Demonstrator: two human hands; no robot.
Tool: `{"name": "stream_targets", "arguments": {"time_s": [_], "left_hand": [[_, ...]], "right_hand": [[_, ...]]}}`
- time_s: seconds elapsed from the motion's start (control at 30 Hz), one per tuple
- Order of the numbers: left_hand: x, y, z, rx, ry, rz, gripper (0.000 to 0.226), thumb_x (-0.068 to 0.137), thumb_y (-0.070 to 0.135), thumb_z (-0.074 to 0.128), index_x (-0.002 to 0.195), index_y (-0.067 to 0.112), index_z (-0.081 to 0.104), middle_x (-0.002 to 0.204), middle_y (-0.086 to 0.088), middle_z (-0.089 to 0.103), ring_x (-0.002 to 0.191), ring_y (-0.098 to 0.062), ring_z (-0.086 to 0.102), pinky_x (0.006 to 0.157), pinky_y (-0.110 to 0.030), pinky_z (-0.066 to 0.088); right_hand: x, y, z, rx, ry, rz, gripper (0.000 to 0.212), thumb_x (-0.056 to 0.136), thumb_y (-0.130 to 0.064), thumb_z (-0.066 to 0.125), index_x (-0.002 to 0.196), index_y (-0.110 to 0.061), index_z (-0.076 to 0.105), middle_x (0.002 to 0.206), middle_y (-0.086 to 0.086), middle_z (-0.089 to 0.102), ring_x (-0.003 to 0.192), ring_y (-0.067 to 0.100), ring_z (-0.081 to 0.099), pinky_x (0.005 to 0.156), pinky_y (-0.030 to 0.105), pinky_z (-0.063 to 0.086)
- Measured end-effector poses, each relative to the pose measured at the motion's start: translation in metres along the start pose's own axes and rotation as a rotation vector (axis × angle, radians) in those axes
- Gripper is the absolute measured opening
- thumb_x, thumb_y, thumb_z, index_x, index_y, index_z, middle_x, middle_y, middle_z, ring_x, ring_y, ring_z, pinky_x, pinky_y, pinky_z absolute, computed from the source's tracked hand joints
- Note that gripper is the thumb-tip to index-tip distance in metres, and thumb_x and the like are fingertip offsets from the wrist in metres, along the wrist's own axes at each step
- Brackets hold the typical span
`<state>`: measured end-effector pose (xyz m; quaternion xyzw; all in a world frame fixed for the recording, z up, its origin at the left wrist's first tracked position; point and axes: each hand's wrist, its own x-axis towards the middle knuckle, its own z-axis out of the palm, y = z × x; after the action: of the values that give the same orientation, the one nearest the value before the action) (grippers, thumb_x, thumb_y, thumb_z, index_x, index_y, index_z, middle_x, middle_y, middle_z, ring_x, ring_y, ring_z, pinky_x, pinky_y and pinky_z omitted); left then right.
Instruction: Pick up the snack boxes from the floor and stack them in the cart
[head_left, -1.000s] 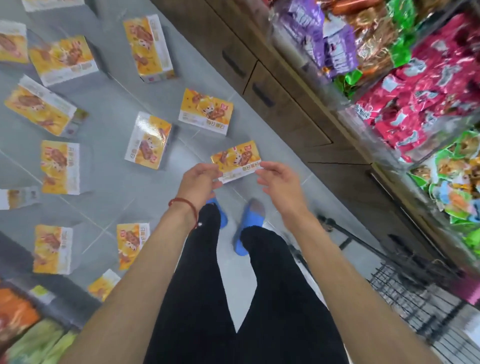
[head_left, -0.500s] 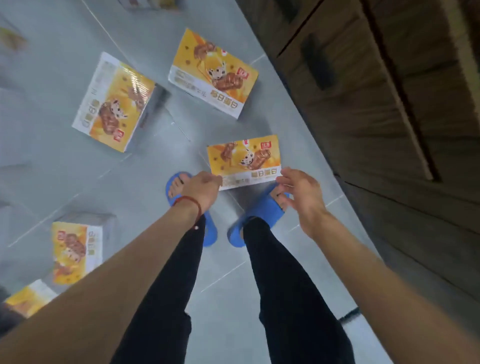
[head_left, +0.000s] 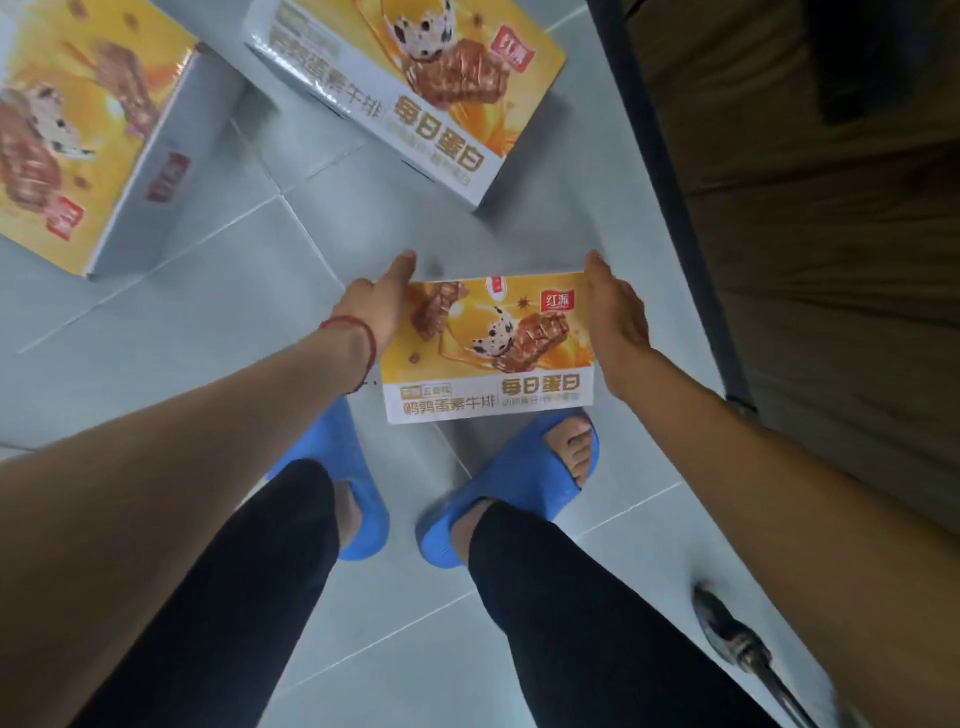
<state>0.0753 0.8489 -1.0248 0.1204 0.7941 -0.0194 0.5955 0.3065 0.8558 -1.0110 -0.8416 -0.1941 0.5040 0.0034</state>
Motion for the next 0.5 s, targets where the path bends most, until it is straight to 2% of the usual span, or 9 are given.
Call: {"name": "stream_targets", "arguments": {"time_s": [0.03, 0.1, 0.17, 0.23, 0.3, 0.37, 0.4, 0.47, 0.5], "left_hand": [[0.002, 0.002, 0.001, -0.047, -0.009, -0.049, 0.101, 0.057, 0.089, 0.046, 0.128, 0.018, 0.063, 0.115, -0.012, 0.070, 0.100, -0.037, 0.068, 0.098, -0.053, 0.051], [-0.001, 0.008, 0.002, -0.132, -0.017, -0.097, 0.065, 0.079, 0.068, 0.056, 0.113, 0.014, 0.068, 0.093, -0.011, 0.071, 0.079, -0.032, 0.070, 0.089, -0.050, 0.058], [-0.006, 0.011, 0.002, -0.138, -0.031, -0.118, 0.039, 0.092, 0.051, 0.056, 0.095, 0.014, 0.067, 0.084, -0.011, 0.069, 0.075, -0.032, 0.069, 0.088, -0.049, 0.059], [-0.014, 0.010, -0.001, -0.141, -0.044, -0.105, 0.030, 0.094, 0.042, 0.056, 0.093, 0.014, 0.066, 0.085, -0.011, 0.069, 0.077, -0.031, 0.068, 0.090, -0.053, 0.057], [-0.026, 0.008, -0.006, -0.176, -0.063, -0.064, 0.024, 0.097, 0.035, 0.058, 0.095, 0.011, 0.066, 0.084, -0.011, 0.069, 0.070, -0.027, 0.069, 0.085, -0.052, 0.059], [-0.044, 0.002, -0.016, -0.195, -0.082, -0.013, 0.017, 0.100, 0.028, 0.059, 0.096, 0.013, 0.064, 0.082, -0.008, 0.069, 0.058, -0.020, 0.070, 0.070, -0.040, 0.063], [-0.053, -0.002, -0.021, -0.185, -0.095, 0.008, 0.013, 0.100, 0.027, 0.059, 0.100, 0.015, 0.064, 0.085, -0.008, 0.071, 0.061, -0.019, 0.072, 0.071, -0.040, 0.063], [-0.068, -0.012, -0.032, -0.159, -0.115, 0.047, 0.011, 0.100, 0.025, 0.059, 0.109, 0.020, 0.065, 0.103, -0.009, 0.074, 0.082, -0.026, 0.072, 0.089, -0.047, 0.058], [-0.076, -0.014, -0.037, -0.149, -0.112, 0.072, 0.014, 0.101, 0.020, 0.058, 0.113, 0.022, 0.065, 0.109, -0.007, 0.073, 0.087, -0.027, 0.070, 0.091, -0.046, 0.057]], "right_hand": [[0.004, -0.001, 0.002, 0.020, -0.045, 0.024, 0.070, 0.093, -0.077, 0.030, 0.108, -0.021, 0.068, 0.106, 0.006, 0.074, 0.097, 0.025, 0.072, 0.096, 0.046, 0.056], [0.005, -0.001, 0.003, 0.035, -0.096, 0.058, 0.076, 0.081, -0.086, 0.031, 0.106, -0.024, 0.069, 0.104, 0.005, 0.076, 0.096, 0.026, 0.073, 0.096, 0.048, 0.056], [0.003, 0.004, 0.004, 0.005, -0.116, 0.041, 0.083, 0.071, -0.089, 0.037, 0.106, -0.022, 0.071, 0.102, 0.006, 0.076, 0.093, 0.027, 0.074, 0.093, 0.048, 0.057], [-0.012, 0.004, 0.000, -0.008, -0.080, 0.044, 0.090, 0.062, -0.086, 0.042, 0.114, -0.017, 0.068, 0.101, 0.007, 0.075, 0.093, 0.029, 0.073, 0.088, 0.046, 0.058], [-0.034, 0.003, -0.005, 0.024, -0.055, 0.040, 0.074, 0.076, -0.073, 0.053, 0.119, -0.013, 0.060, 0.101, 0.006, 0.071, 0.092, 0.027, 0.072, 0.082, 0.040, 0.058], [-0.052, 0.011, -0.012, 0.076, -0.050, 0.031, 0.051, 0.091, -0.054, 0.064, 0.121, -0.016, 0.050, 0.101, 0.003, 0.067, 0.089, 0.021, 0.070, 0.073, 0.033, 0.057], [-0.060, 0.016, -0.016, 0.094, -0.057, 0.022, 0.049, 0.092, -0.049, 0.068, 0.121, -0.016, 0.047, 0.103, 0.003, 0.067, 0.089, 0.020, 0.071, 0.070, 0.032, 0.057], [-0.079, 0.022, -0.023, 0.130, -0.092, 0.003, 0.052, 0.089, -0.044, 0.075, 0.123, -0.016, 0.045, 0.108, 0.003, 0.068, 0.091, 0.020, 0.073, 0.068, 0.029, 0.060], [-0.087, 0.024, -0.026, 0.148, -0.109, -0.006, 0.054, 0.089, -0.041, 0.077, 0.124, -0.016, 0.044, 0.108, 0.001, 0.068, 0.090, 0.017, 0.072, 0.064, 0.024, 0.059]]}}
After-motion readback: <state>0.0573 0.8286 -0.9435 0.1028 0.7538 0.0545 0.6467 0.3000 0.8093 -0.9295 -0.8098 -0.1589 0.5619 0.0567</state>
